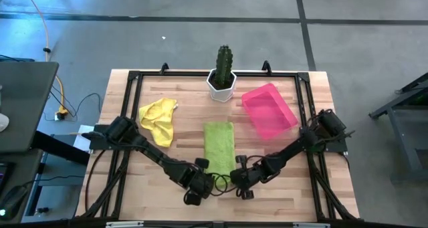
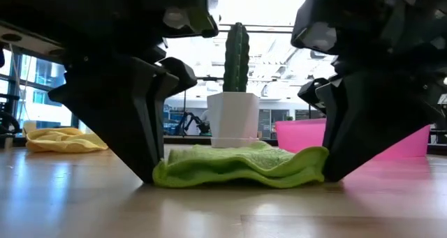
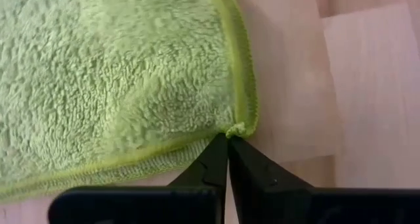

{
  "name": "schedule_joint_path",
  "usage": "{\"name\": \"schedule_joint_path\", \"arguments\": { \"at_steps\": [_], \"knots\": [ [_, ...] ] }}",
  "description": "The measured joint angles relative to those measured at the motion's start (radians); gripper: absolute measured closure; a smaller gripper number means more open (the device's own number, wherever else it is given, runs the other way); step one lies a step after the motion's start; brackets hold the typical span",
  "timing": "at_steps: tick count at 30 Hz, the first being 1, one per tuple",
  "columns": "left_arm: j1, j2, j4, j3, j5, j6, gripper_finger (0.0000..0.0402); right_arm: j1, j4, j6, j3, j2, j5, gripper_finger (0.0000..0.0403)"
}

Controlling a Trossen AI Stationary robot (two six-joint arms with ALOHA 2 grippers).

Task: Roll microfiber towels into tight, uniform cylinder then place into a basket
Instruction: Roll the green towel

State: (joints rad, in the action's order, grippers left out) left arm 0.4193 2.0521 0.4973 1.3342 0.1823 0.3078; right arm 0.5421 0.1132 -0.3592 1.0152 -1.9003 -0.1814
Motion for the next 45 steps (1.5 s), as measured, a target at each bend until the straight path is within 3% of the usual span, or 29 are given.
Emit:
{"name": "schedule_joint_path", "arguments": {
  "at_steps": [11,18,22,28,36,45],
  "knots": [
    [0.027,-0.021,0.008,0.000,-0.018,0.001,0.0396,-0.001,-0.026,-0.036,-0.001,0.000,0.059,0.0399],
    [0.048,-0.023,0.024,0.000,-0.025,-0.100,0.0338,-0.005,-0.023,-0.034,0.000,0.000,0.059,0.0399],
    [0.054,-0.023,0.061,0.000,0.003,-0.213,0.0289,-0.005,-0.020,-0.027,0.000,0.001,0.059,0.0399],
    [0.095,-0.019,0.042,0.002,0.160,-0.536,0.0246,-0.005,-0.020,-0.027,0.000,0.002,0.059,0.0399],
    [0.102,-0.015,-0.043,0.002,0.178,-0.709,0.0244,-0.005,-0.020,-0.026,0.000,0.002,0.058,0.0399],
    [0.105,0.027,-0.025,0.007,0.196,-0.728,0.0248,-0.005,-0.018,-0.060,0.001,0.002,0.056,0.0399]
  ]
}}
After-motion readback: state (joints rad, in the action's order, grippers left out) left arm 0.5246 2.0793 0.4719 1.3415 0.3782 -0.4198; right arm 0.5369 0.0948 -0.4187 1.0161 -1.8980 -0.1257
